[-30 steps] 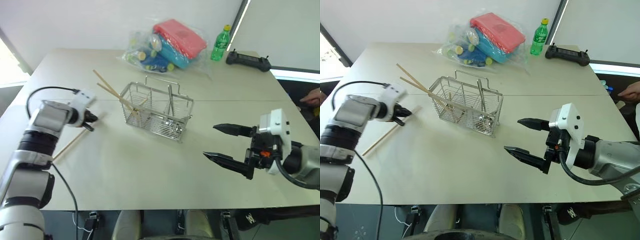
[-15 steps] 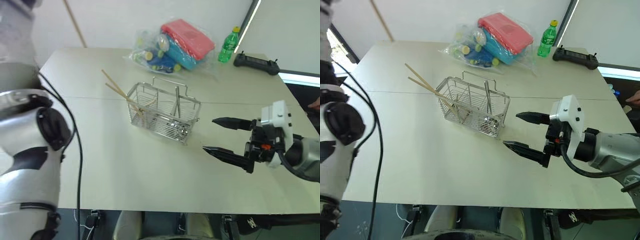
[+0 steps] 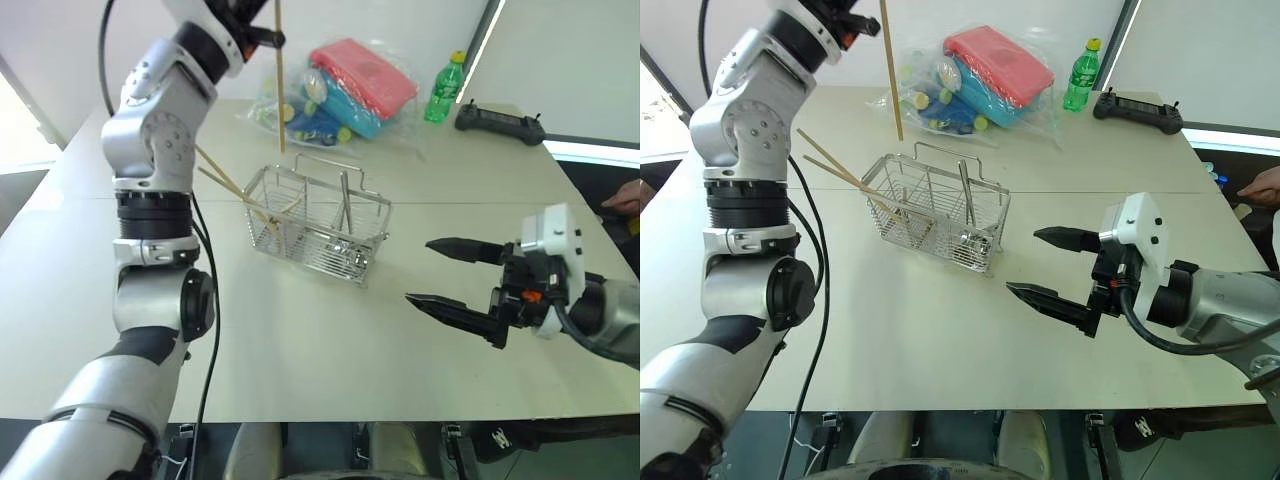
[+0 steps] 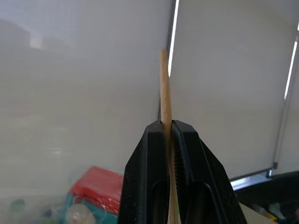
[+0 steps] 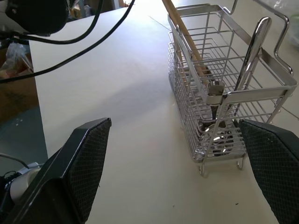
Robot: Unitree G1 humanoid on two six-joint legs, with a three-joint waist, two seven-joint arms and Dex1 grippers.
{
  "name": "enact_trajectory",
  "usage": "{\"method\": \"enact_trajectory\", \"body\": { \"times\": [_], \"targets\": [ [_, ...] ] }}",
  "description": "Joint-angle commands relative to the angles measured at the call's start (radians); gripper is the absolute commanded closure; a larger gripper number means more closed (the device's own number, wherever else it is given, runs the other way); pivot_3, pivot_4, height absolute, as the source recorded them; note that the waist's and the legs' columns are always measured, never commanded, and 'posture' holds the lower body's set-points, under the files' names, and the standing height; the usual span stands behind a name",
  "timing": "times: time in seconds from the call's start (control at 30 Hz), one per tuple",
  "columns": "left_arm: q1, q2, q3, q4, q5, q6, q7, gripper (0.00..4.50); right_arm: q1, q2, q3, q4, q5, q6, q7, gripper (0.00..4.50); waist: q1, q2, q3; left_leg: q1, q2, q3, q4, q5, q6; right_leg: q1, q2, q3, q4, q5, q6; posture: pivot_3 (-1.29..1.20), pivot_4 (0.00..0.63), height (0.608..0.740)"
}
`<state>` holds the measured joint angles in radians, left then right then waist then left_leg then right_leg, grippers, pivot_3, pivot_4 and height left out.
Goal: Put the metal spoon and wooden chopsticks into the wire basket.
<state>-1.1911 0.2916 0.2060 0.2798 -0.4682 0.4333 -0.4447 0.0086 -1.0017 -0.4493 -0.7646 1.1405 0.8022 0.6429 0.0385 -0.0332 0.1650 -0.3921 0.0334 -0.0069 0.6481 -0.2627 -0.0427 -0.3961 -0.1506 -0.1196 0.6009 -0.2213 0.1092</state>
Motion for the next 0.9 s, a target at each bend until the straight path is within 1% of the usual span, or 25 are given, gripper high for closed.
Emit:
{"method": "enact_trajectory", "body": {
  "times": [0.03, 0.1, 0.13, 0.2, 0.23, 0.37, 0.4, 0.57, 0.67, 0.73, 0.83, 0.87, 0.9],
  "targets": [
    [0.030, 0.002, -0.023, -0.093, -0.009, 0.028, -0.010, 4.48, 0.013, 0.001, -0.050, -0.030, 0.022, -0.009, -0.017, 0.00, 0.002, 0.000, 0.000, 0.000, 0.000, 0.000, 0.000, 0.000, 0.000, 0.000, 0.000, 0.000, 0.000, 0.000, 0.000, 0.00, 0.150, 0.678],
    [0.060, -0.001, -0.034, -0.128, -0.010, 0.049, -0.004, 4.48, 0.021, 0.001, -0.054, -0.032, 0.024, -0.012, -0.022, 0.00, 0.002, 0.000, 0.000, 0.000, 0.000, 0.000, 0.000, 0.000, 0.000, 0.000, 0.000, 0.000, 0.000, 0.000, 0.000, 0.00, 0.150, 0.678],
    [0.072, -0.002, -0.037, -0.147, -0.015, 0.063, -0.002, 3.74, 0.024, 0.001, -0.055, -0.033, 0.024, -0.013, -0.023, 0.00, 0.002, 0.000, 0.000, 0.000, 0.000, 0.000, 0.001, 0.000, 0.000, 0.001, 0.000, 0.000, 0.000, 0.000, 0.000, 0.00, 0.150, 0.678],
    [0.089, -0.005, -0.037, -0.179, -0.025, 0.089, 0.005, 2.97, 0.026, 0.001, -0.057, -0.033, 0.026, -0.014, -0.026, 0.00, 0.003, 0.000, 0.000, 0.000, 0.000, 0.000, 0.001, 0.000, 0.000, 0.001, 0.000, 0.000, 0.000, 0.000, 0.000, 0.00, 0.150, 0.678],
    [0.098, -0.007, -0.036, -0.194, -0.028, 0.099, 0.009, 2.37, 0.027, 0.002, -0.057, -0.032, 0.027, -0.014, -0.027, 0.00, 0.003, 0.000, 0.000, 0.000, 0.000, 0.000, 0.001, 0.000, 0.000, 0.001, 0.000, 0.000, -0.001, 0.000, 0.000, 0.00, 0.150, 0.678],
    [0.122, -0.018, -0.027, -0.231, -0.041, 0.126, 0.029, 0.25, 0.019, 0.001, -0.048, -0.024, 0.025, -0.016, -0.028, 0.00, 0.003, 0.000, 0.000, 0.000, 0.000, 0.000, 0.001, 0.000, 0.000, 0.001, 0.000, 0.000, -0.001, 0.000, 0.000, 0.00, 0.150, 0.678],
    [0.124, -0.021, -0.022, -0.237, -0.046, 0.132, 0.036, 0.10, 0.014, 0.001, -0.044, -0.020, 0.024, -0.017, -0.028, 0.00, 0.003, 0.000, 0.000, 0.000, 0.000, 0.000, 0.001, 0.000, 0.000, 0.001, 0.000, 0.000, -0.001, 0.000, 0.000, 0.00, 0.150, 0.678],
    [0.105, -0.022, 0.026, -0.242, -0.085, 0.157, 0.083, 0.10, -0.002, -0.001, -0.033, -0.004, 0.018, -0.016, -0.022, 0.00, 0.003, 0.000, 0.000, 0.000, 0.000, 0.000, 0.001, 0.000, 0.000, 0.001, 0.000, 0.000, -0.001, 0.000, 0.000, 0.00, 0.150, 0.678],
    [0.025, 0.036, 0.083, -0.180, -0.141, 0.208, 0.071, 0.10, -0.005, -0.003, -0.030, 0.008, 0.001, -0.020, -0.007, 0.00, 0.002, 0.000, 0.000, 0.000, 0.000, -0.001, 0.001, 0.000, 0.000, 0.001, 0.000, 0.000, -0.001, 0.000, 0.000, 0.00, 0.150, 0.678],
    [-0.026, 0.099, 0.095, -0.130, -0.170, 0.247, 0.014, 0.10, -0.009, -0.009, -0.033, 0.019, -0.014, -0.024, 0.008, 0.00, -0.001, 0.000, 0.001, 0.000, 0.000, -0.001, 0.001, 0.000, 0.000, 0.000, 0.000, 0.000, -0.001, 0.000, 0.000, 0.00, 0.150, 0.678],
    [-0.054, 0.282, 0.018, -0.067, -0.128, 0.204, -0.254, 0.10, -0.026, -0.022, -0.041, 0.049, -0.043, -0.027, 0.033, 0.00, -0.003, 0.004, 0.000, 0.000, 0.000, 0.000, 0.000, 0.000, 0.000, 0.000, 0.000, 0.000, -0.001, 0.000, 0.000, 0.00, 0.150, 0.678],
    [-0.052, 0.353, -0.018, -0.046, -0.118, 0.210, -0.360, 0.10, -0.032, -0.027, -0.044, 0.061, -0.052, -0.027, 0.042, 0.00, -0.002, 0.005, -0.001, 0.000, 0.000, 0.000, -0.001, 0.000, 0.000, -0.001, 0.000, 0.000, -0.001, 0.000, 0.000, 0.00, 0.150, 0.678],
    [-0.018, 0.446, -0.065, -0.046, -0.095, 0.179, -0.516, 0.10, -0.037, -0.031, -0.049, 0.074, -0.058, -0.026, 0.053, 0.00, -0.002, 0.006, -0.001, 0.000, 0.000, 0.000, -0.001, 0.000, 0.000, -0.001, 0.000, 0.000, -0.001, 0.000, -0.001, 0.00, 0.150, 0.678]
  ]
}}
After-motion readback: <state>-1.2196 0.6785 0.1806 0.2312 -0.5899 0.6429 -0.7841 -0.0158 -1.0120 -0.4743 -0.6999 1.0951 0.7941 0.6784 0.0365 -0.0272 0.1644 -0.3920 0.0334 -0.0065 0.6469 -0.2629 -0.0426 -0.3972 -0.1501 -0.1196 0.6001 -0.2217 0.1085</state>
